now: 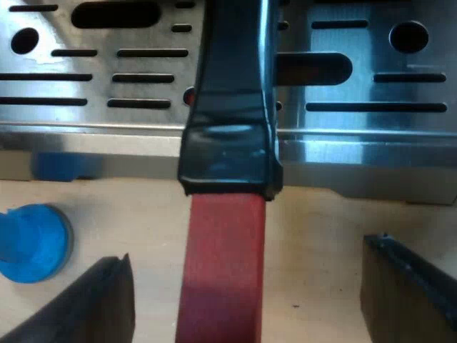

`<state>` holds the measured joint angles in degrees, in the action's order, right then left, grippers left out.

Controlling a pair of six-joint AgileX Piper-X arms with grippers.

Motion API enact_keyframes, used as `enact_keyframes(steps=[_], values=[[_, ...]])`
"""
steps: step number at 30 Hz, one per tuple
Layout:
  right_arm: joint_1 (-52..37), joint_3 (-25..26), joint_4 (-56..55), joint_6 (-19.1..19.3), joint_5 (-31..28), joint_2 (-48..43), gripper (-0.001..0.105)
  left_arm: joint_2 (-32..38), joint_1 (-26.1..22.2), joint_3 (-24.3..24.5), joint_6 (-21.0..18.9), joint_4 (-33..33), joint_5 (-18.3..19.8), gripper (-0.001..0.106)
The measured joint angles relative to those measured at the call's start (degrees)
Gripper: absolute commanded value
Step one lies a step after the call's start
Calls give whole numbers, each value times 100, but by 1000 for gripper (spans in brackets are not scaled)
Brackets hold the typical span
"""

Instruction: Grind coffee beans and then tamp

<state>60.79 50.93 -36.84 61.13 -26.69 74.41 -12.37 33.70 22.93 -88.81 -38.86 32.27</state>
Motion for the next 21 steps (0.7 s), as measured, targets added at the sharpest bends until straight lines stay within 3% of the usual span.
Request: enact_keyframes(steps=[21], values=[[-333, -62, 719, 0, 329, 464, 67, 0, 0, 0, 0, -25, 0, 88]])
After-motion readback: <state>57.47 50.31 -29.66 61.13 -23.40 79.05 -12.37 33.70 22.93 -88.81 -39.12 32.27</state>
